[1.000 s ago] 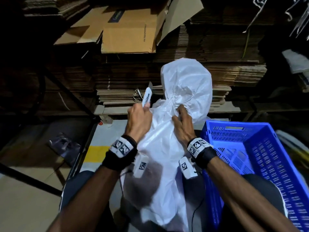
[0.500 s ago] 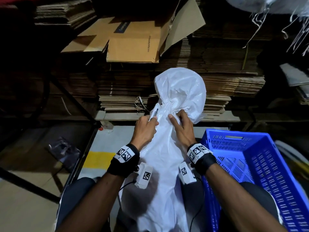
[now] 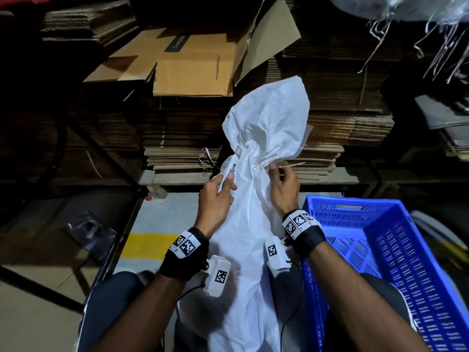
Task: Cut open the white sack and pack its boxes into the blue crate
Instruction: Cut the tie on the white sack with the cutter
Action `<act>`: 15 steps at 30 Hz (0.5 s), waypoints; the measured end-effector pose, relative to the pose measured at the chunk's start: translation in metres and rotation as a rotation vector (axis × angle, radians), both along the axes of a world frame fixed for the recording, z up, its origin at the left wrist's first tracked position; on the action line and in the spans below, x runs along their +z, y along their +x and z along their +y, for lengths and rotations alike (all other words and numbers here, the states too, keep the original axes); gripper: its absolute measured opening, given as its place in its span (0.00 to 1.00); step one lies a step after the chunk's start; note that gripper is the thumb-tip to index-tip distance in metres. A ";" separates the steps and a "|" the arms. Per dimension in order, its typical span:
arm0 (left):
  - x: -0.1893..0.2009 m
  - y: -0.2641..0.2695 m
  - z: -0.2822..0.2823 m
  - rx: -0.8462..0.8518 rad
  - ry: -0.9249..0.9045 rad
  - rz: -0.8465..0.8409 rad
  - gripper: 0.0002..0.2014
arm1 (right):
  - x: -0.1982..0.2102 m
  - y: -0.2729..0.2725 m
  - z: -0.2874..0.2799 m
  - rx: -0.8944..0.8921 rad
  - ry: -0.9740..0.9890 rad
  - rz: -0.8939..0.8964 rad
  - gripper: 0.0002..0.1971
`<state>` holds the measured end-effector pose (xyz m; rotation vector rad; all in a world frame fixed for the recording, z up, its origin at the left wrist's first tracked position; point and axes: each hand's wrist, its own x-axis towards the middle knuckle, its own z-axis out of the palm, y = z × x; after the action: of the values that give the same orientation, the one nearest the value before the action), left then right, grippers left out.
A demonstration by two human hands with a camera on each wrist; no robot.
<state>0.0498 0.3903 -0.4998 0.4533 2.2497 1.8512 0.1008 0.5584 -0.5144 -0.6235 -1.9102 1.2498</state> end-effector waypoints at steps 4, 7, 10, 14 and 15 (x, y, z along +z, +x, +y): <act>-0.001 0.000 0.003 0.013 0.047 -0.022 0.22 | 0.004 0.000 0.007 -0.084 -0.051 0.093 0.12; 0.002 0.000 0.005 0.016 0.109 -0.035 0.24 | 0.007 0.000 0.016 -0.129 -0.161 0.269 0.12; 0.001 -0.002 0.009 0.024 0.146 -0.055 0.24 | 0.016 0.001 0.033 -0.217 -0.380 0.471 0.13; 0.001 -0.003 0.013 0.020 0.174 -0.074 0.22 | 0.018 0.006 0.065 -0.355 -0.536 0.437 0.14; 0.000 -0.002 0.014 0.023 0.182 -0.078 0.22 | 0.018 0.010 0.069 -0.373 -0.521 0.430 0.15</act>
<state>0.0473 0.4044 -0.4998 0.3773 2.0558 2.0575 0.1104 0.6270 -0.4967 -0.8470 -1.0598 1.4903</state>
